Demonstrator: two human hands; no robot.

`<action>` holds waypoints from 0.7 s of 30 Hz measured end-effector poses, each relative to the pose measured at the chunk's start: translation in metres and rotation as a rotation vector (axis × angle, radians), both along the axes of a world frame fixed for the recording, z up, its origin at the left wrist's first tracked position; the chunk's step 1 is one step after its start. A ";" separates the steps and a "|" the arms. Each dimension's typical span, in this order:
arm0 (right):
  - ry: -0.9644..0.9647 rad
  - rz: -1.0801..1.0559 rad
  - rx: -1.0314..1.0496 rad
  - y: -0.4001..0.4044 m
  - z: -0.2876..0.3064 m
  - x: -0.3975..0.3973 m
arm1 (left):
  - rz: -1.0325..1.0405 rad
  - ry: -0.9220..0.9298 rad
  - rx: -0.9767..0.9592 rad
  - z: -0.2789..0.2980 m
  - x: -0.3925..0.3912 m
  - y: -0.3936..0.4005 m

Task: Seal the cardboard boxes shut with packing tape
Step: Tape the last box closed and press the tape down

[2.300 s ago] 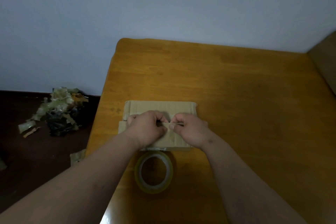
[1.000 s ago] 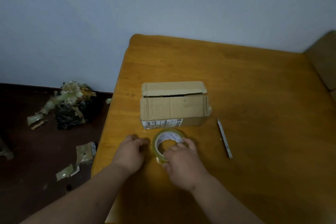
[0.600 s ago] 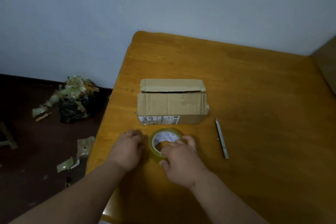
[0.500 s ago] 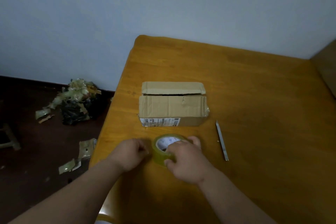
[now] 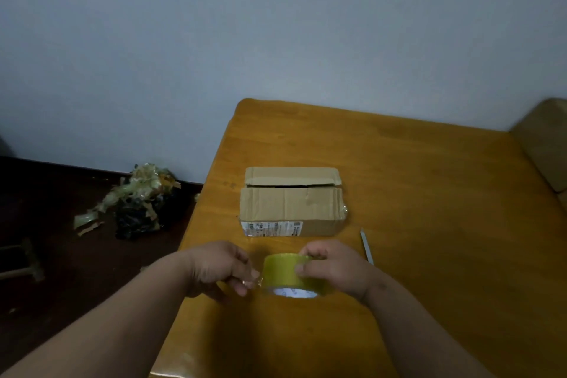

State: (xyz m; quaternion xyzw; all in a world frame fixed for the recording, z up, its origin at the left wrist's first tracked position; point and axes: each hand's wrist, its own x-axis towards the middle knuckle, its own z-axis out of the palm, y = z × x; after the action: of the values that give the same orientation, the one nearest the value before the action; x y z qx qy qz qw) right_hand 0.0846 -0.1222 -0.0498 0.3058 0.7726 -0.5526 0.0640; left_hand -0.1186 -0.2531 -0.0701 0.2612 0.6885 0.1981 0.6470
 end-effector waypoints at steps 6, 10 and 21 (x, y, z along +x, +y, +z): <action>-0.064 0.047 0.080 0.005 -0.003 0.008 | 0.012 -0.026 0.056 0.004 0.006 0.003; -0.253 0.100 0.296 0.006 -0.013 0.014 | -0.042 -0.022 0.084 0.022 0.008 0.013; -0.079 -0.158 -0.205 0.028 0.000 0.039 | 0.179 0.003 0.050 0.042 -0.011 0.018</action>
State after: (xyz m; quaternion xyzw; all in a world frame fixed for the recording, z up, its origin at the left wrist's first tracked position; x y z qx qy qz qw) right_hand 0.1241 -0.0940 -0.0494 0.3791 0.6824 -0.6196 0.0818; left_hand -0.1295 -0.2349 -0.0286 0.2151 0.7048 0.2717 0.6190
